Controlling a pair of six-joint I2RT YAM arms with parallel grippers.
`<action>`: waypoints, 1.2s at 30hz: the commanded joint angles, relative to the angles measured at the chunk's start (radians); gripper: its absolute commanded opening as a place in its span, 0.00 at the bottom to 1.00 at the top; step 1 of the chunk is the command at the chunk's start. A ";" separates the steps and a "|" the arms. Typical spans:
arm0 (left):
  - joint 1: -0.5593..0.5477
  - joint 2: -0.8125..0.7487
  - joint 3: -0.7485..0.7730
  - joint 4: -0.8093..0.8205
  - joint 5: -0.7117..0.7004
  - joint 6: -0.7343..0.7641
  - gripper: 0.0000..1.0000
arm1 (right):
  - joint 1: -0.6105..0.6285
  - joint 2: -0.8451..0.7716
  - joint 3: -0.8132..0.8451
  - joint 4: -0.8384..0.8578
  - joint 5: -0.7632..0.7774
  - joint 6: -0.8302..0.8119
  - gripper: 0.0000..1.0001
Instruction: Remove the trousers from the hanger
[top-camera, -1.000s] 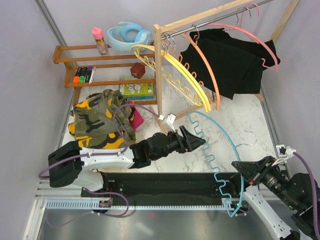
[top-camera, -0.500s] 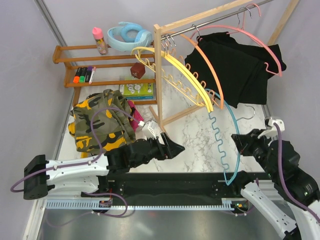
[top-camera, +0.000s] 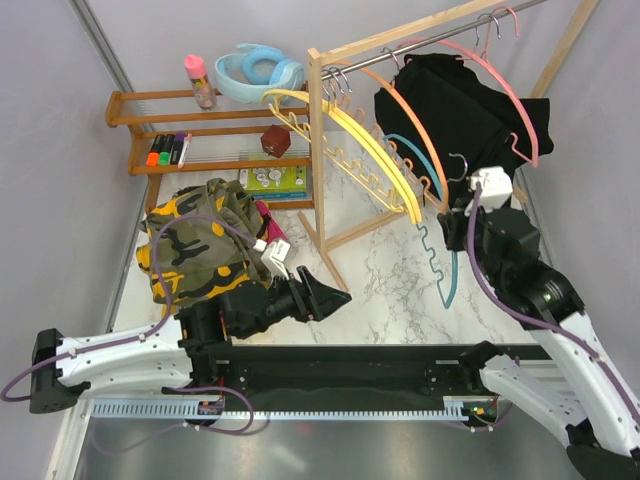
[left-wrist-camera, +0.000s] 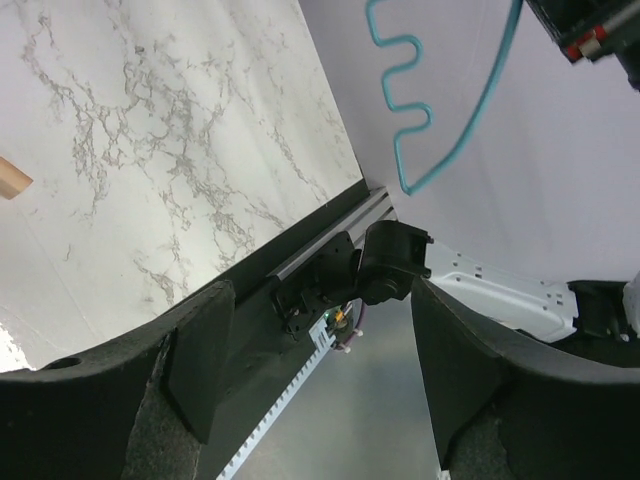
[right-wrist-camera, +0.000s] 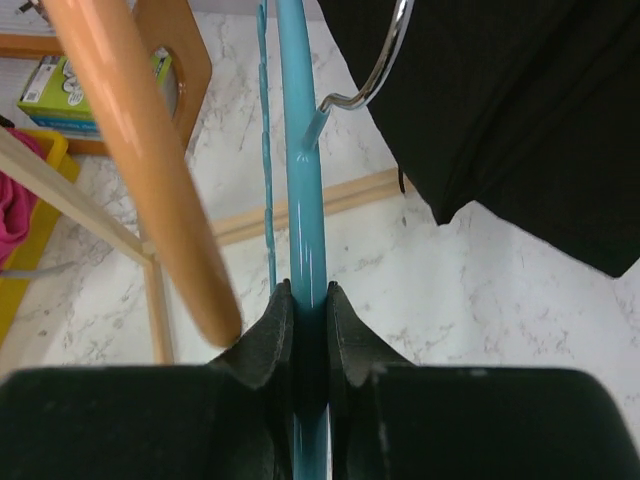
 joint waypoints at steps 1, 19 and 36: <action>-0.003 -0.067 -0.009 -0.055 0.004 0.051 0.77 | -0.002 0.117 0.145 0.201 0.021 -0.109 0.00; -0.003 -0.211 -0.022 -0.124 0.003 0.068 0.76 | -0.244 0.432 0.497 0.307 -0.281 -0.170 0.00; -0.003 -0.228 -0.002 -0.123 0.011 0.085 0.76 | -0.267 0.526 0.614 0.355 -0.458 -0.080 0.00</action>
